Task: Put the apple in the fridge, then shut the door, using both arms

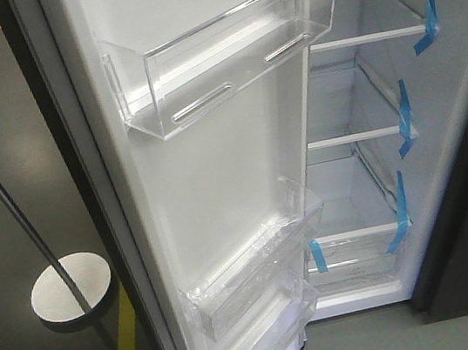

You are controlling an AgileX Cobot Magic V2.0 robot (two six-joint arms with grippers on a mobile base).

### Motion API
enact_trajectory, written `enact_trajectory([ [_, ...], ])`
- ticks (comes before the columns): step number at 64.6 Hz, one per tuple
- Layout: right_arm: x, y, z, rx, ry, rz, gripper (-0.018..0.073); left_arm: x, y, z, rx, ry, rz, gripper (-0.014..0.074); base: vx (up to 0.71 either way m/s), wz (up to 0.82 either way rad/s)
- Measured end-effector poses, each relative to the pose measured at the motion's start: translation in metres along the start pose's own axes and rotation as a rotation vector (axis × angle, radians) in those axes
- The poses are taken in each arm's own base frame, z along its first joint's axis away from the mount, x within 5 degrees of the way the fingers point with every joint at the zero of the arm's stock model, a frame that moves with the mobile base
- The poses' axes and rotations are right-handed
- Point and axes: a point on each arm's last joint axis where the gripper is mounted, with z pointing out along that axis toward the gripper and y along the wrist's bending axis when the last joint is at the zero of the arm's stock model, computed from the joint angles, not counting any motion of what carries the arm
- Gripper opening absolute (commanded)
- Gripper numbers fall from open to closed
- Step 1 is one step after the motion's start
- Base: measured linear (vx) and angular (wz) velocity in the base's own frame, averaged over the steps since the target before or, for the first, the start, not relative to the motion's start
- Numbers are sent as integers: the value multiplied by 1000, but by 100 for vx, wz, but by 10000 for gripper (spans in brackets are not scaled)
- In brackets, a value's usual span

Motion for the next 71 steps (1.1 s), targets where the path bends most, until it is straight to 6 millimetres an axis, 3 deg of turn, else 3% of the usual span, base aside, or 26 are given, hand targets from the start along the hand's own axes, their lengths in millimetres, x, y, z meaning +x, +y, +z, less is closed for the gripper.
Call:
enact_trajectory([
  [13,-15,11,-3,-128,-153,45,36,0,0,0,0,0,0,-6,0,0],
  [28,-52,53,-4,-431,-426,-130,36,0,0,0,0,0,0,-6,0,0],
  [43,-62,75,51,-553,-437,-166,39,0,0,0,0,0,0,-6,0,0],
  [55,-43,73,105,-581,-316,-167,48,0,0,0,0,0,0,-6,0,0],
  [64,-36,70,118,-554,-266,-189,90,0,0,0,0,0,0,-6,0,0],
  [71,-35,69,118,-540,-245,-193,187,0,0,0,0,0,0,-6,0,0],
])
